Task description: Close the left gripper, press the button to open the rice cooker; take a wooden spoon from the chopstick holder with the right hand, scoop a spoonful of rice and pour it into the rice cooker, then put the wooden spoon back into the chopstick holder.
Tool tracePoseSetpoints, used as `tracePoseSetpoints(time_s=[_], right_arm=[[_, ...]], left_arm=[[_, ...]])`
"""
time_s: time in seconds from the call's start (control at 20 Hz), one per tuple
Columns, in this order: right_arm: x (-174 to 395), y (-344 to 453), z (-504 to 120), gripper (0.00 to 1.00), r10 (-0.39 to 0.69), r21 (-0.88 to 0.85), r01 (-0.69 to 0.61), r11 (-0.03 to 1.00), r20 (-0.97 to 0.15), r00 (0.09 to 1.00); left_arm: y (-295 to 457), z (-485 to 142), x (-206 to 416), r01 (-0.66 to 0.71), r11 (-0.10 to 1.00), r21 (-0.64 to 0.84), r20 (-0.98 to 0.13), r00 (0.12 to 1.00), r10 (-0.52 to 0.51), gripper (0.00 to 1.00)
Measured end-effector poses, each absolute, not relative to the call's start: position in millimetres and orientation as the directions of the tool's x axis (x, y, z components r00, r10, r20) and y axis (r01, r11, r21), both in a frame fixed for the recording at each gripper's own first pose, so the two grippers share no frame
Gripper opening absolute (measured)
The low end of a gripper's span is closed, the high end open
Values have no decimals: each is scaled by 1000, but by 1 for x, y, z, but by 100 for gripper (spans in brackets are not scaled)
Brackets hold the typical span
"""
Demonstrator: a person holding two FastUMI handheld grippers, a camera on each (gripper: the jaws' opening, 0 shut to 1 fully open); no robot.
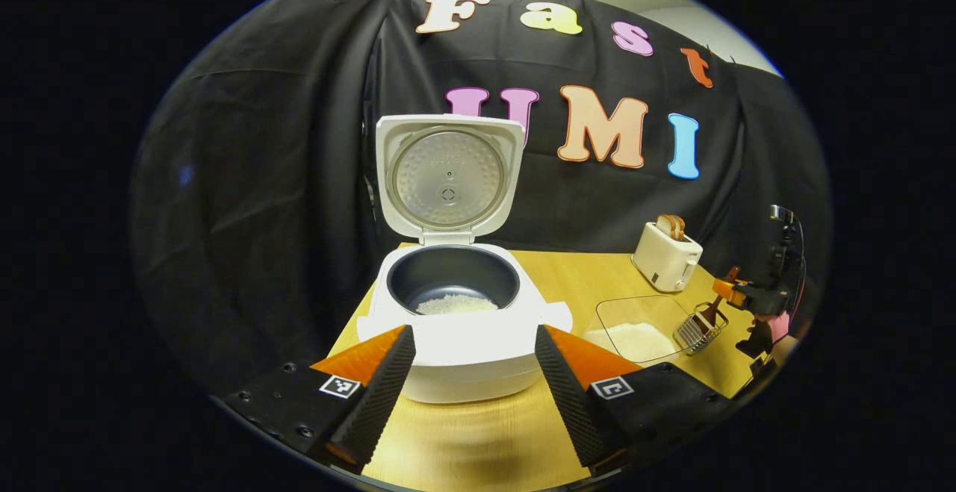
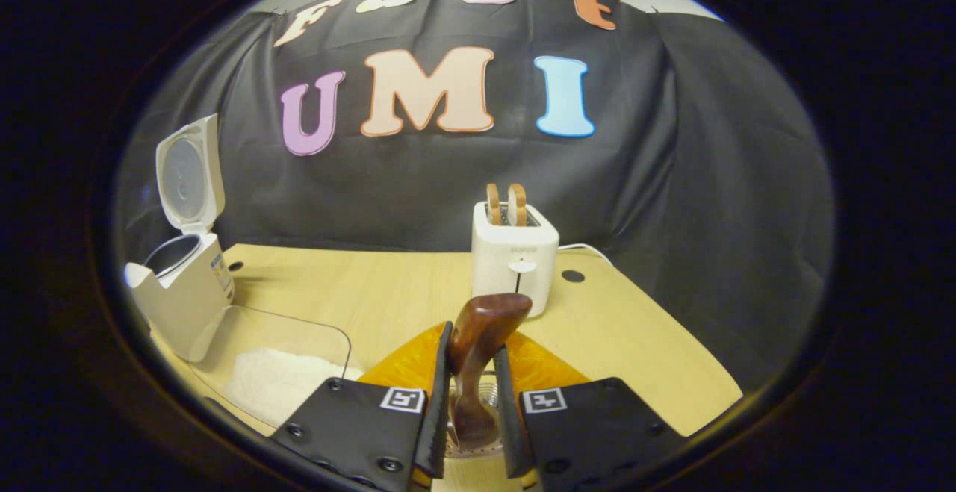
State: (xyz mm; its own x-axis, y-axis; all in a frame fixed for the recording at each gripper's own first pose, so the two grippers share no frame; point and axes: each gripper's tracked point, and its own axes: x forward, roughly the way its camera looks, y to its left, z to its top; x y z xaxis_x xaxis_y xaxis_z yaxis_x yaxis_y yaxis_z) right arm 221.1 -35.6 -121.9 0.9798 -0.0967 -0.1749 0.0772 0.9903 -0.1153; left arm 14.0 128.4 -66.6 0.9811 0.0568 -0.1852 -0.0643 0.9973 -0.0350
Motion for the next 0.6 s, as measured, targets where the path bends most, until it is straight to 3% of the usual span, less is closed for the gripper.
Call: tracePoseSetpoints(time_s=[0.05,0.35,0.6], right_arm=[[219,-37,-117,35,-98,-109,80,991,-168,981],[193,-50,-91,95,-113,-88,102,991,-138,984],[158,-50,-62,99,-124,-43,119,992,-118,985]], left_arm=[[127,-66,17,-58,998,-38,-183,982,50,96],[125,-48,30,-29,997,-66,-150,989,18,95],[124,-16,46,2,994,-113,-104,994,-14,95]])
